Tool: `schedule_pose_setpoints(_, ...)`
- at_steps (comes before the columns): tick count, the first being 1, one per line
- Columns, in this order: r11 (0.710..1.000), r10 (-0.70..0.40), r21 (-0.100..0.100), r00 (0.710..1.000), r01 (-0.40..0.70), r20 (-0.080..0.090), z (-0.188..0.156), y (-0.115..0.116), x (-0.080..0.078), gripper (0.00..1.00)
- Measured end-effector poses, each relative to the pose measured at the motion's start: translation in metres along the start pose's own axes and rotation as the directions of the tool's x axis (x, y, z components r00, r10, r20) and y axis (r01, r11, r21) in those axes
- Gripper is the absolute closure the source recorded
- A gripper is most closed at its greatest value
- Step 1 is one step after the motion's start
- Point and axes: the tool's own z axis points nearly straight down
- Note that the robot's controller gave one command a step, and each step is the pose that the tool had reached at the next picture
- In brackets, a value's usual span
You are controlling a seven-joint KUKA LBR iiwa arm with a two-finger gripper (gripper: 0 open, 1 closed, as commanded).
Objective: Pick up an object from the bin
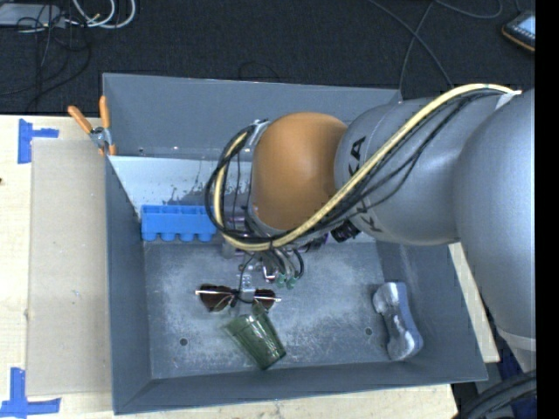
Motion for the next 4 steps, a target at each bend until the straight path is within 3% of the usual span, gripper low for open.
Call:
schedule_pose_setpoints(1, 1.0, 0.005, -0.001, 1.0, -0.005, 0.007, -0.005, -0.001, -0.002, 0.0)
schedule_pose_setpoints(2, 0.995, 0.102, -0.005, 0.995, -0.102, 0.0, 0.066, -0.036, -0.017, 0.0)
schedule_pose_setpoints(3, 0.989, 0.149, -0.005, 0.989, -0.149, -0.001, 0.085, -0.041, -0.002, 0.0)
schedule_pose_setpoints(4, 0.99, 0.142, -0.005, 0.99, -0.142, -0.006, 0.08, -0.039, -0.007, 0.0)
